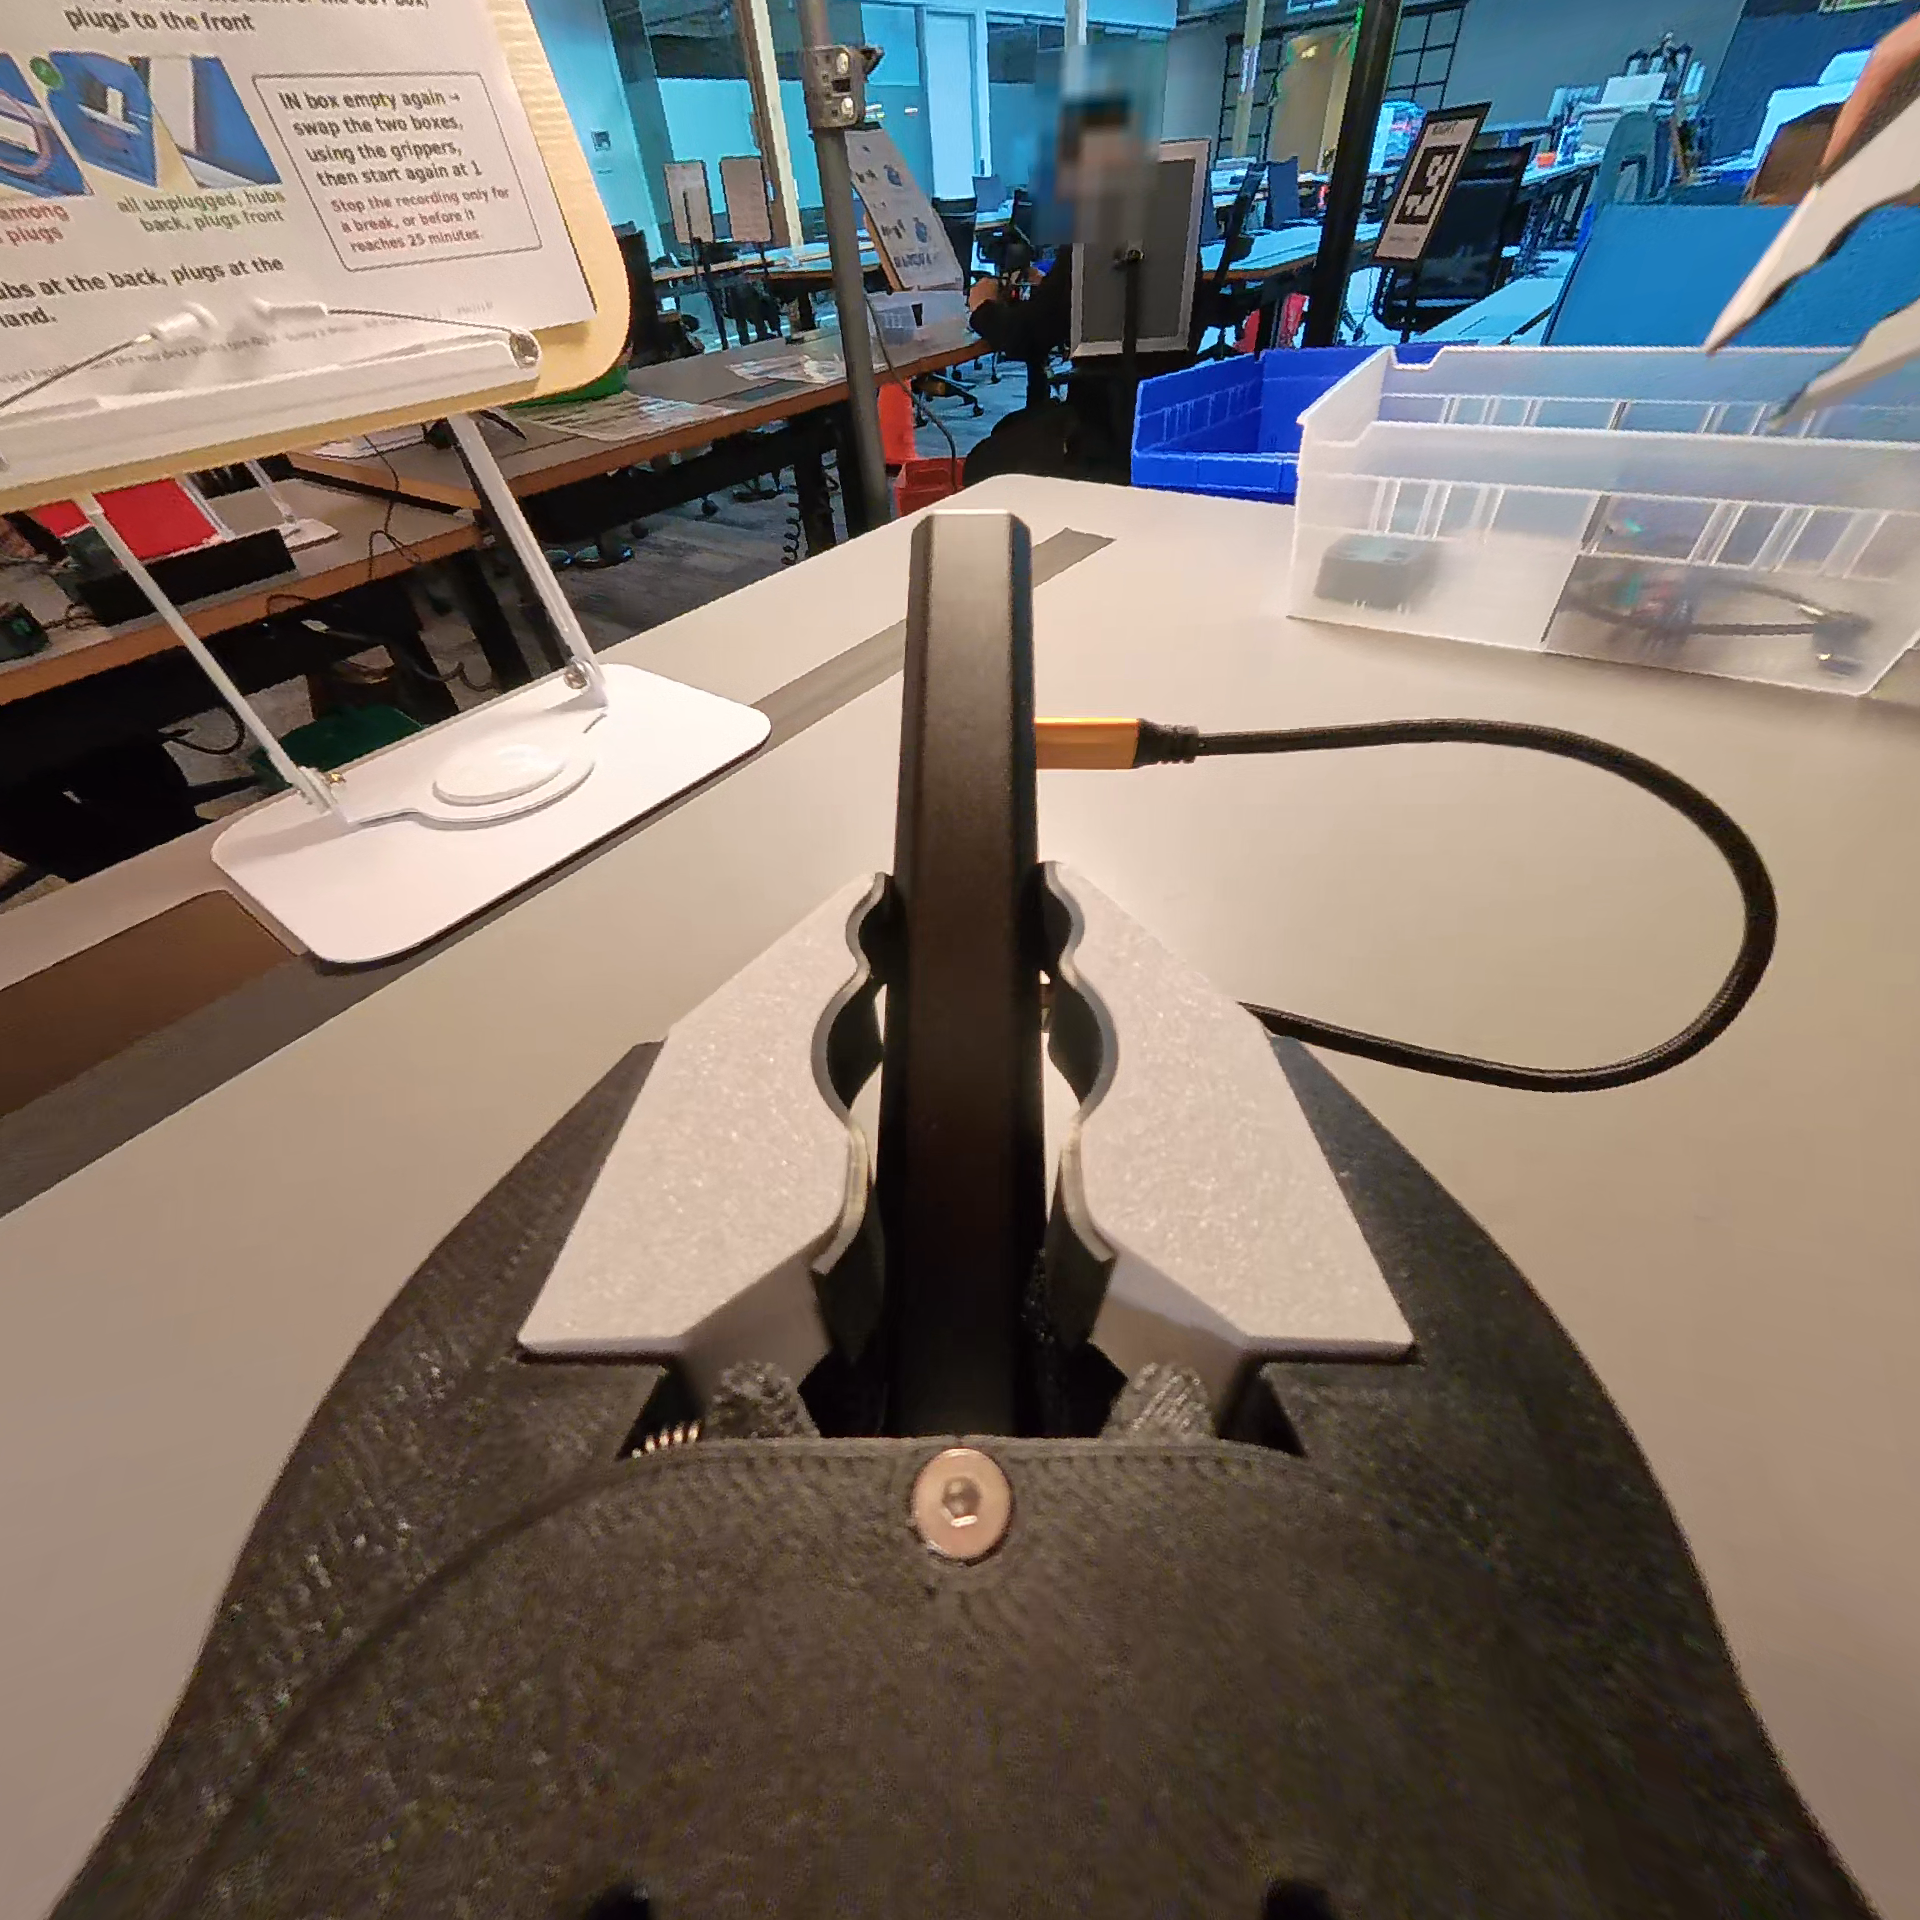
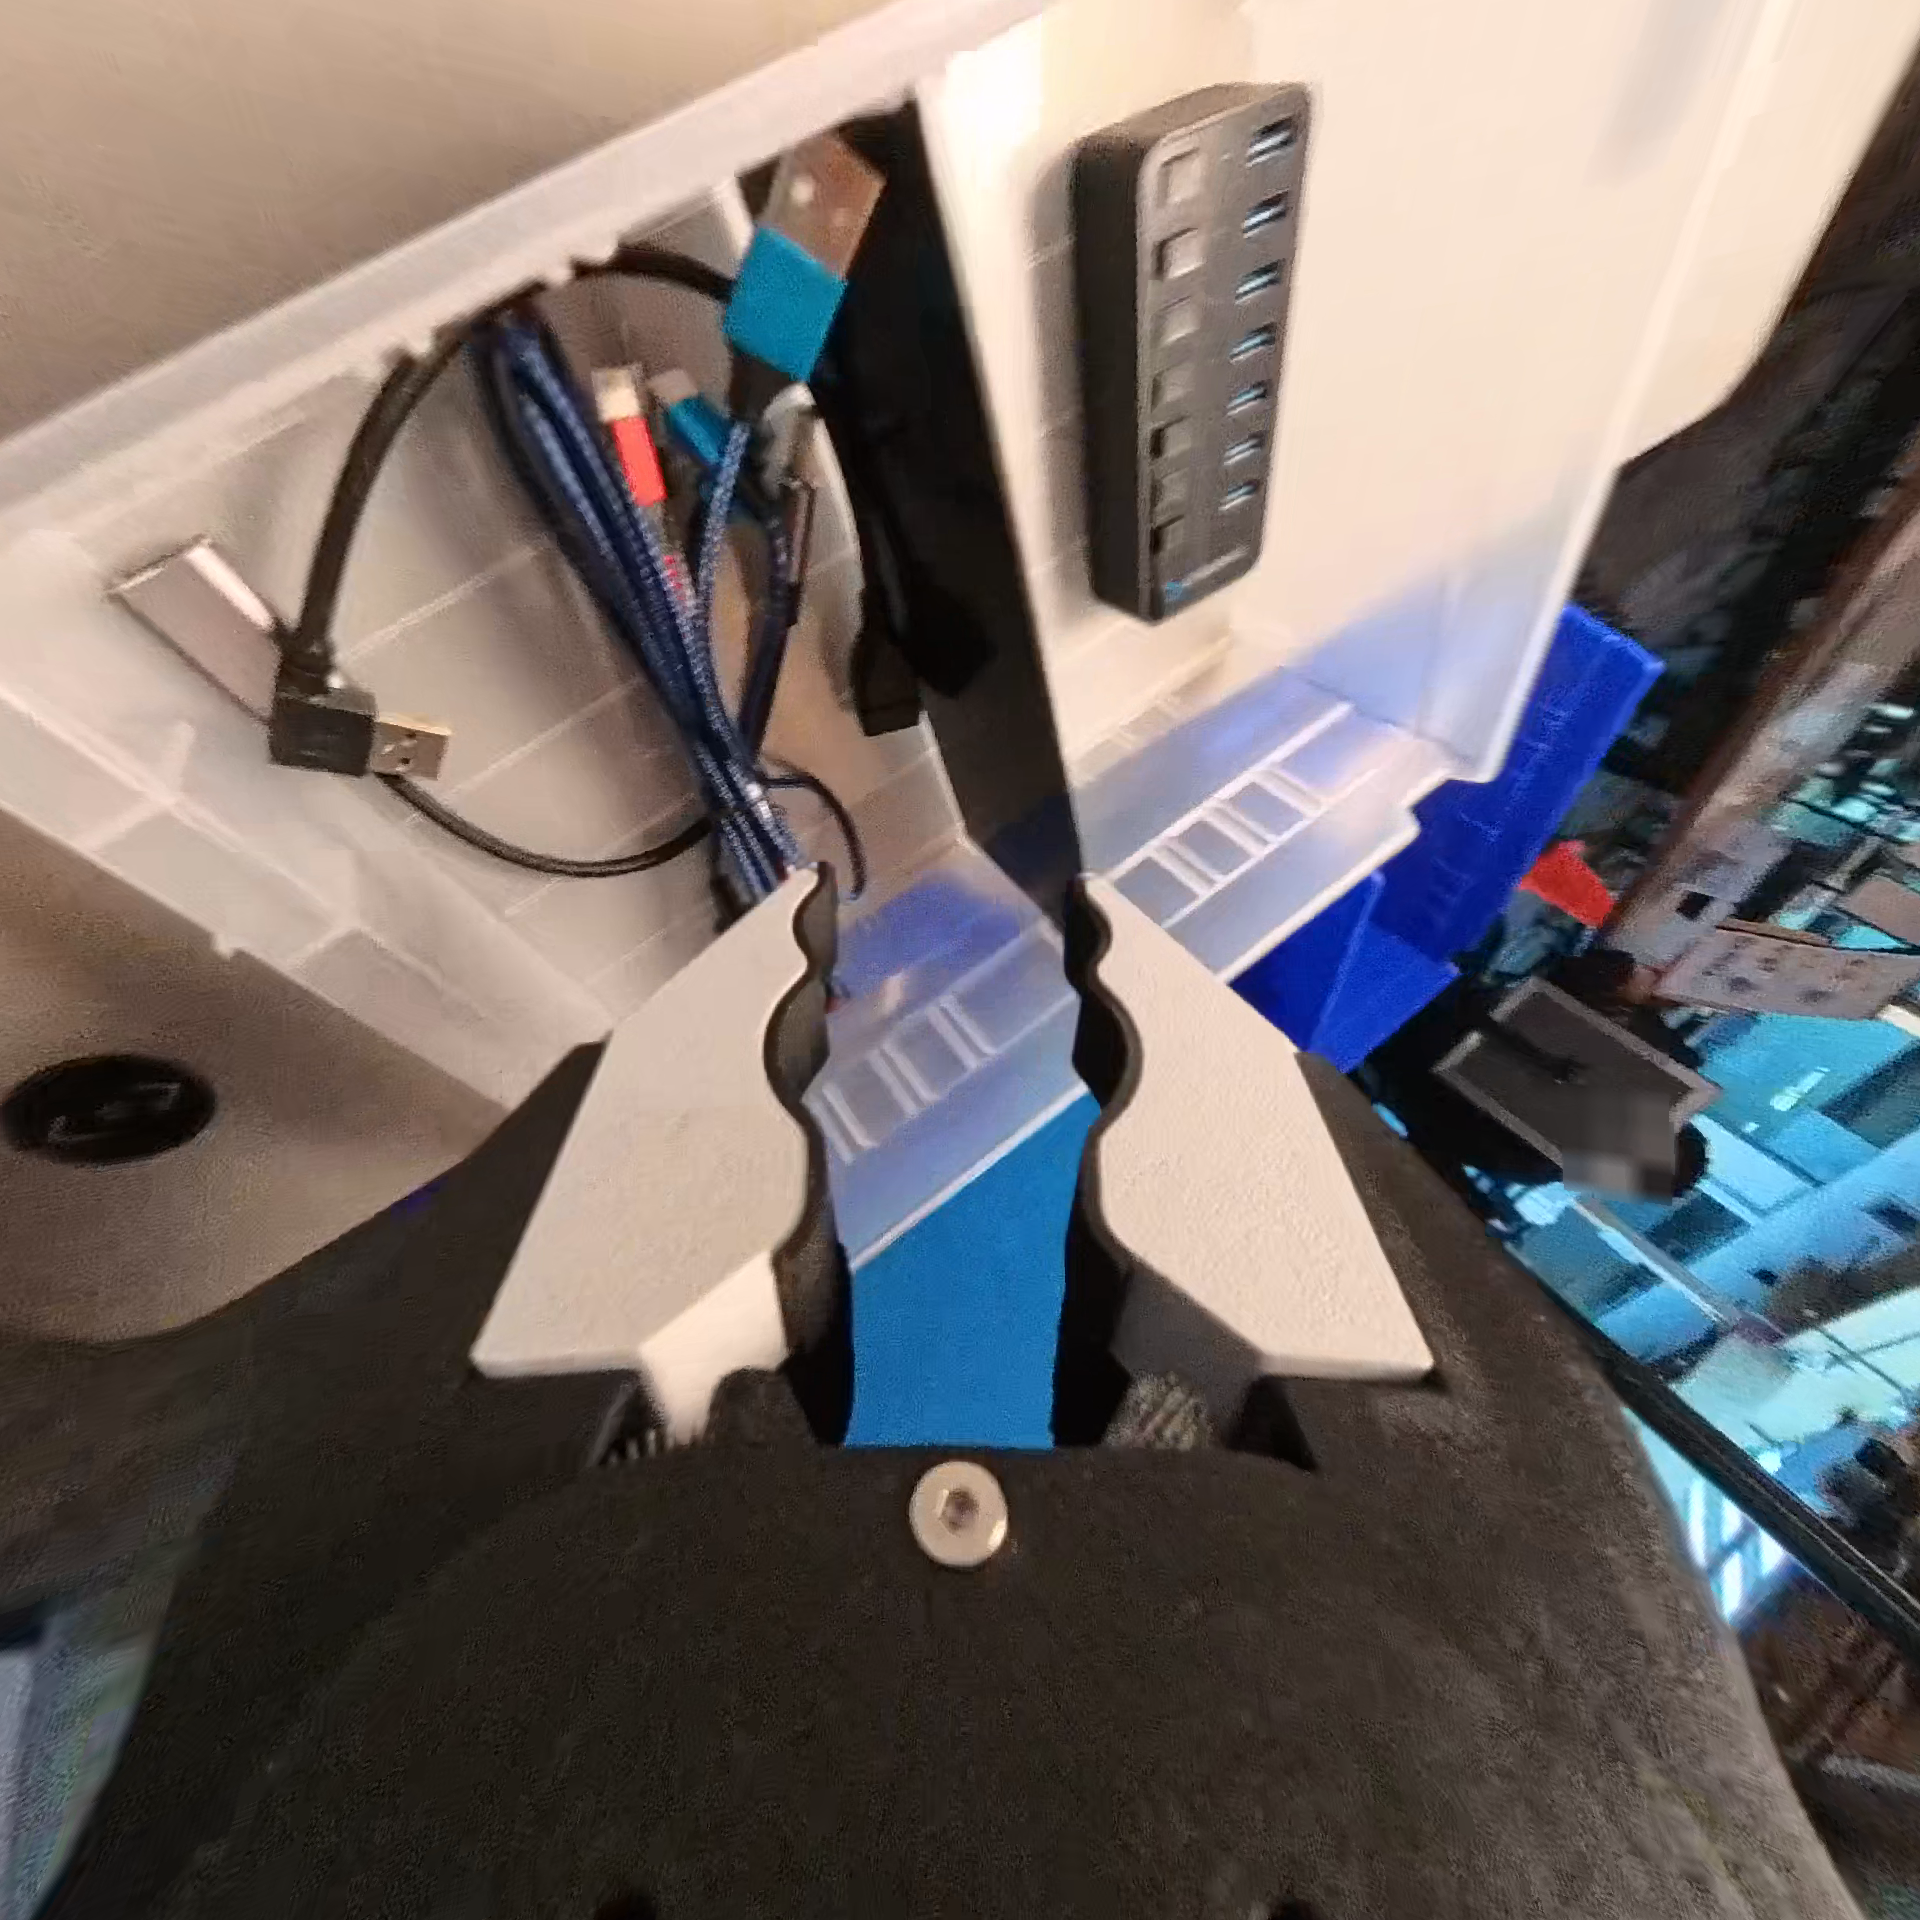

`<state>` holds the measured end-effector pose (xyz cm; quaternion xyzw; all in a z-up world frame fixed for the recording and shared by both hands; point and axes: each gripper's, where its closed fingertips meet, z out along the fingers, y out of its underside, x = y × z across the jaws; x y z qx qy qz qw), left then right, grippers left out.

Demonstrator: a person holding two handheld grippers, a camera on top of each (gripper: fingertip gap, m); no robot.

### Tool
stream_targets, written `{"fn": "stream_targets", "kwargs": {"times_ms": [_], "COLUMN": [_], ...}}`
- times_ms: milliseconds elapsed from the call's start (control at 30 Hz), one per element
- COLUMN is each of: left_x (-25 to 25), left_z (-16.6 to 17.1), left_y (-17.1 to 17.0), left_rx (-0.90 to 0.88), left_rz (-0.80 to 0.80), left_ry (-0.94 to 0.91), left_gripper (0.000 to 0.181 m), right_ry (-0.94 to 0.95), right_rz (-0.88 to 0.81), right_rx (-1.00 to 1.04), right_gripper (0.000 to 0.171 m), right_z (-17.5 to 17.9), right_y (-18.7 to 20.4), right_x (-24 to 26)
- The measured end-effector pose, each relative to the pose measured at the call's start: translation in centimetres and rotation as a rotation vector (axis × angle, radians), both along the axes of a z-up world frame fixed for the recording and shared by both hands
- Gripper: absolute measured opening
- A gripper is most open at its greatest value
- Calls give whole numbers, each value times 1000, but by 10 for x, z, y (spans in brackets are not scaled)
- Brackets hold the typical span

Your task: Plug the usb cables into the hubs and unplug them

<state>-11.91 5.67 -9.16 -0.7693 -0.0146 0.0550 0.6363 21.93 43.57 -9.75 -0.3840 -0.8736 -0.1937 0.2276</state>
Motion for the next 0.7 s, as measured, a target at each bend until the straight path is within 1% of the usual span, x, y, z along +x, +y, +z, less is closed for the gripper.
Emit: {"fn": "stream_targets", "kwargs": {"times_ms": [67,133,200,267,400,500,600,700], "left_x": [4,9,13,18,28,35,37,34], "left_z": [-1,-2,-4,-8,-16,-16,-16,-16], "left_y": [2,4,7,9,14,16,16,14], "left_rx": [-3,-12,-33,-71,-126,-126,-126,-130], "left_rz": [-6,-9,-11,-17,-32,-46,-45,-34], "left_ry": [2,22,67,126,203,225,271,319], "left_gripper": [29,29,29,29,29,29,29,29], "right_ry": [159,329,493,585,599,595,612,572], "right_rz": [9,13,20,52,117,111,68,7], "right_rx": [41,-5,-159,-372,-726,-991,-1258,-1506], "right_gripper": [42,38,36,36,37,40,46,48], "right_z": [22,39,48,42,9,-12,-14,-11], "right_y": [-7,-32,-77,-137,-251,-312,-343,-357], "right_x": [-22,-48,-76,-103,-146,-182,-217,-242]}}
